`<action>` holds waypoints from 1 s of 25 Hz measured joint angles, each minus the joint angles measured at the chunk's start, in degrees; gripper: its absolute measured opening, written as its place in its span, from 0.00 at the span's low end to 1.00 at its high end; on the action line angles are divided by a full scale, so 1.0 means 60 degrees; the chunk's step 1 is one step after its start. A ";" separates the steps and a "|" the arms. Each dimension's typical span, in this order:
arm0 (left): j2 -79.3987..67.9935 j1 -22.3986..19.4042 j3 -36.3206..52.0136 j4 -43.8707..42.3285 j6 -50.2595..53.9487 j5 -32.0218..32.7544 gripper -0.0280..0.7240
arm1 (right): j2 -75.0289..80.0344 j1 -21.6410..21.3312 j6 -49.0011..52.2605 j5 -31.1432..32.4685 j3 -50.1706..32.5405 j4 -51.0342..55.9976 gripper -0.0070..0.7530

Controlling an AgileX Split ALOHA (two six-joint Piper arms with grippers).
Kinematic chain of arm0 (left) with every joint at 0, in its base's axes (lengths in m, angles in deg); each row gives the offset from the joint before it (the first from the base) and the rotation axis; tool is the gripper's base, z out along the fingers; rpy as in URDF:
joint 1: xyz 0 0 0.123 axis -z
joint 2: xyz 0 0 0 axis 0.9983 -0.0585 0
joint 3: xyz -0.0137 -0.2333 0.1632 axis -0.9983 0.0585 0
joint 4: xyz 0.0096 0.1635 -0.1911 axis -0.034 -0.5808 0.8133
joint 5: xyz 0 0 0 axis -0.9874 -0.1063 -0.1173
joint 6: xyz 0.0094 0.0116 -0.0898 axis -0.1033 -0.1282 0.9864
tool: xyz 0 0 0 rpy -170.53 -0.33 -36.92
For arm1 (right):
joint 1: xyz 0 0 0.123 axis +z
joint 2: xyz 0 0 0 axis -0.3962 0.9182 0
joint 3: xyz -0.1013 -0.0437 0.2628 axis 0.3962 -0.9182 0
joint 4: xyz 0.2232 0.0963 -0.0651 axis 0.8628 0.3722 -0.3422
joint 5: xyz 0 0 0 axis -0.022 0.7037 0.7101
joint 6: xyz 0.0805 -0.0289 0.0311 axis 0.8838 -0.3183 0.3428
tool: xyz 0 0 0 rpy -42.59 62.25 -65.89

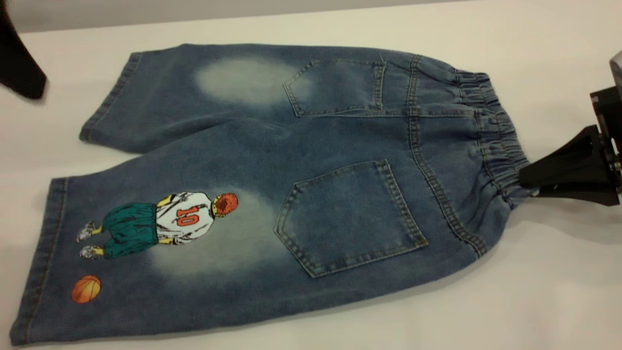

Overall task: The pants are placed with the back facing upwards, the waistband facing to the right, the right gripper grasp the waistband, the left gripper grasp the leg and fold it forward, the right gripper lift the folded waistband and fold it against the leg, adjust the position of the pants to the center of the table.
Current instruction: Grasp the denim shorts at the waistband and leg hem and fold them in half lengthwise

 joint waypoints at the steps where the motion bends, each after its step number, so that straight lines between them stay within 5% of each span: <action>1: -0.0209 0.0165 0.0000 -0.0009 0.0000 0.0131 0.69 | 0.0000 0.0000 0.0000 0.0000 0.0000 0.0000 0.05; 11: -0.1460 0.0525 0.0845 -0.0059 0.0091 0.0327 0.69 | 0.0000 0.0000 0.0038 0.0008 0.0000 0.0000 0.05; 25: -0.1473 0.0525 0.3653 -0.0863 -0.0042 -0.2796 0.69 | 0.0000 0.0000 0.0020 0.0017 0.0000 -0.0009 0.05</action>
